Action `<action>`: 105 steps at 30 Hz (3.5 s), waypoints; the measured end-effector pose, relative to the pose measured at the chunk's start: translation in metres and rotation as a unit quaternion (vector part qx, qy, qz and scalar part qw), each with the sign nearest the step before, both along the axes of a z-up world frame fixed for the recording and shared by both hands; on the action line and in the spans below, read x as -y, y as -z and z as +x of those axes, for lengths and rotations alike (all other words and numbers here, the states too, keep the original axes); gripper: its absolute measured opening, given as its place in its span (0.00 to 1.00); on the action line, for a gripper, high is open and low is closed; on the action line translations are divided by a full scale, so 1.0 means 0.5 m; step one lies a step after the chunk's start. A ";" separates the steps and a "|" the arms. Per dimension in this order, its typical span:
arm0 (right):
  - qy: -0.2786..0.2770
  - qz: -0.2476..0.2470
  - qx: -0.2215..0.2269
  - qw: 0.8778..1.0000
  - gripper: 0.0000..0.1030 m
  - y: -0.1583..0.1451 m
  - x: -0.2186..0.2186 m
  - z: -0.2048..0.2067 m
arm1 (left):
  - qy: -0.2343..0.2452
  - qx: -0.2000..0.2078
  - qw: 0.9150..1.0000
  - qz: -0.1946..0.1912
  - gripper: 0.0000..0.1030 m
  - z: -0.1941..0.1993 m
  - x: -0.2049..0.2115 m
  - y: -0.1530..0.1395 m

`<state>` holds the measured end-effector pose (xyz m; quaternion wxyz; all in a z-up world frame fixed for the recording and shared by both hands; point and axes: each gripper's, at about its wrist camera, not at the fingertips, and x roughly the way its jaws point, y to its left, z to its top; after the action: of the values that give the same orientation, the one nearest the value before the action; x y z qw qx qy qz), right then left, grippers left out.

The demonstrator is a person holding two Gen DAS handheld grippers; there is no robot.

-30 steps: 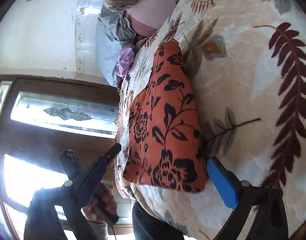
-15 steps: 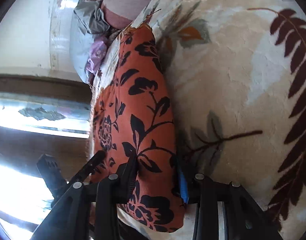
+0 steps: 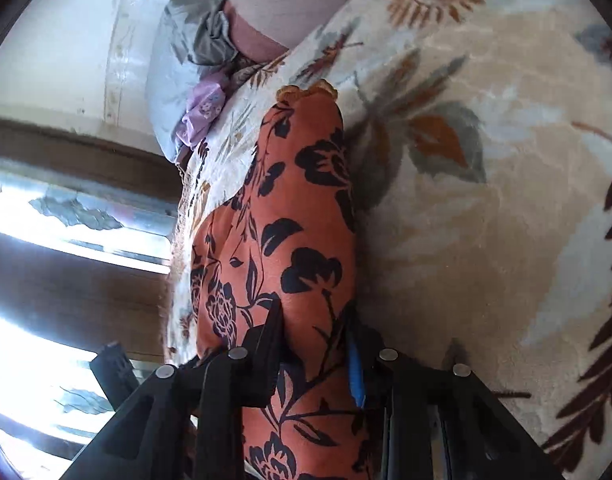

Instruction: Fold small clothes

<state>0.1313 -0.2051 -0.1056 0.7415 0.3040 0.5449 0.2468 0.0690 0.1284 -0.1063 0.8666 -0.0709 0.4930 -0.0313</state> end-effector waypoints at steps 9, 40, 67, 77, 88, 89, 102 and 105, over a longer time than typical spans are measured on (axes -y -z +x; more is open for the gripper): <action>0.047 0.107 -0.007 0.993 0.85 -0.013 0.051 0.014 | 0.007 0.027 1.000 -0.010 0.66 -0.008 0.006 -0.065; 0.025 -0.074 0.043 0.996 0.31 -0.075 0.009 0.015 | 0.011 0.002 0.991 -0.133 0.50 -0.024 -0.046 -0.068; -0.080 0.046 0.001 0.996 0.43 -0.012 -0.096 -0.169 | 0.002 0.029 0.991 -0.130 0.53 0.082 -0.084 -0.123; -0.051 0.086 0.023 0.995 0.73 -0.074 -0.033 -0.213 | -0.016 -0.008 0.998 -0.063 0.50 -0.037 -0.054 -0.072; 0.056 0.109 -0.003 0.993 0.75 -0.049 0.140 -0.239 | -0.028 -0.039 0.998 -0.027 0.56 -0.074 -0.034 -0.040; 0.056 0.107 -0.002 0.993 0.75 -0.050 0.144 -0.239 | -0.026 -0.033 0.999 -0.018 0.56 -0.078 -0.029 -0.048; 0.052 0.086 -0.005 0.995 0.80 -0.050 0.114 -0.215 | -0.014 0.001 1.000 0.024 0.68 -0.087 0.003 -0.088; 0.050 0.079 -0.006 0.996 0.80 -0.049 0.108 -0.201 | -0.020 -0.001 1.000 0.013 0.68 -0.080 -0.003 -0.087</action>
<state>0.0305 -0.2590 -0.0810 0.7230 0.3900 0.5124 0.2503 0.0288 0.1299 -0.0626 0.8676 -0.0697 0.4923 -0.0079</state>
